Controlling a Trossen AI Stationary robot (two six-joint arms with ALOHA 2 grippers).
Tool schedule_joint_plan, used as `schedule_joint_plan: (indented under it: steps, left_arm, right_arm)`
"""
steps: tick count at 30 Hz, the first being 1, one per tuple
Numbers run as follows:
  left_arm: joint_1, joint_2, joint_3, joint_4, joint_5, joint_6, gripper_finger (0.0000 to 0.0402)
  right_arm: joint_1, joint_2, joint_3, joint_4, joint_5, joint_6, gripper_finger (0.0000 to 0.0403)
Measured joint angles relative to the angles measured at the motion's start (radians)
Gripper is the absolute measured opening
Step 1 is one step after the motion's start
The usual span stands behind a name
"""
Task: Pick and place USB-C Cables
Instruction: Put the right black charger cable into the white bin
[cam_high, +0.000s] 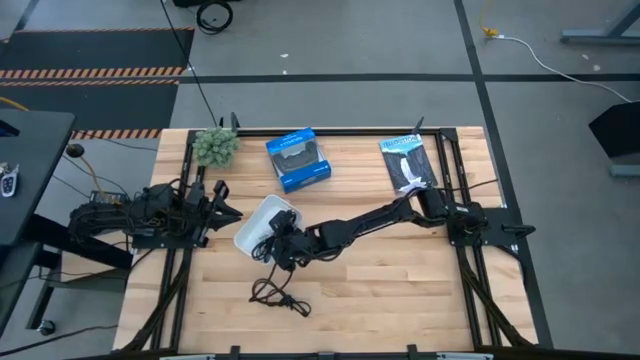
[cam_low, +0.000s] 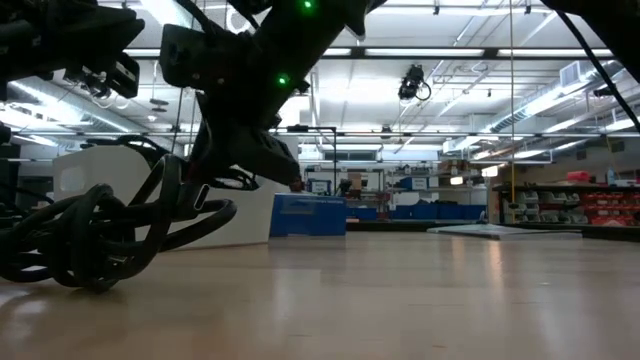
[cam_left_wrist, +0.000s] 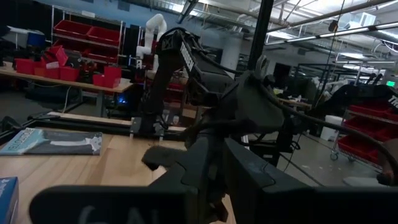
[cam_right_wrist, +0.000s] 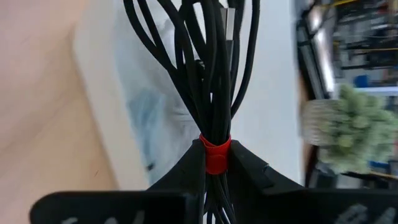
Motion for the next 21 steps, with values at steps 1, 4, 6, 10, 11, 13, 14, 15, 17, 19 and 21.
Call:
schedule_joint_plan:
  steps: [1,4,6,10,11,13,14,15,17,19,21]
  left_arm:
    - [0.000,0.000,0.000,0.000,0.000,0.000,0.0057]
    - [0.000,0.000,0.000,0.000,0.000,0.000,0.0057]
    - [0.000,0.000,0.000,0.000,0.000,0.000,0.0057]
    - [0.000,0.000,0.000,0.000,0.000,0.000,0.0057]
    - [0.000,0.000,0.000,0.000,0.000,0.000,0.0057]
    - [0.000,0.000,0.000,0.000,0.000,0.000,0.0057]
    - [0.000,0.000,0.000,0.000,0.000,0.000,0.0057]
    - [0.000,0.000,0.000,0.000,0.000,0.000,0.0057]
    - [0.000,0.000,0.000,0.000,0.000,0.000,0.0057]
    - [0.000,0.000,0.000,0.000,0.000,0.000,0.0057]
    - [0.000,0.000,-0.001,0.000,0.000,0.000,0.0057]
  right_arm:
    - [-0.003,0.000,0.000,-0.014,-0.019,0.008,0.0051]
    - [-0.014,0.000,0.000,-0.053,-0.093,0.022,0.0051]
    - [-0.020,0.000,0.000,-0.072,-0.138,0.041,0.0051]
    - [-0.030,-0.001,0.000,-0.080,-0.164,0.086,0.0053]
    - [-0.032,-0.001,0.000,-0.083,-0.160,0.089,0.0056]
    - [-0.033,-0.001,0.000,-0.084,-0.158,0.089,0.0064]
    - [-0.033,-0.001,0.000,-0.084,-0.158,0.090,0.0070]
    - [-0.033,-0.001,0.000,-0.084,-0.157,0.090,0.0077]
    - [-0.033,-0.001,0.000,-0.083,-0.155,0.092,0.0094]
    - [-0.029,-0.002,0.001,-0.083,-0.148,0.115,0.0112]
    - [-0.024,-0.002,0.010,-0.093,-0.126,0.158,0.0128]
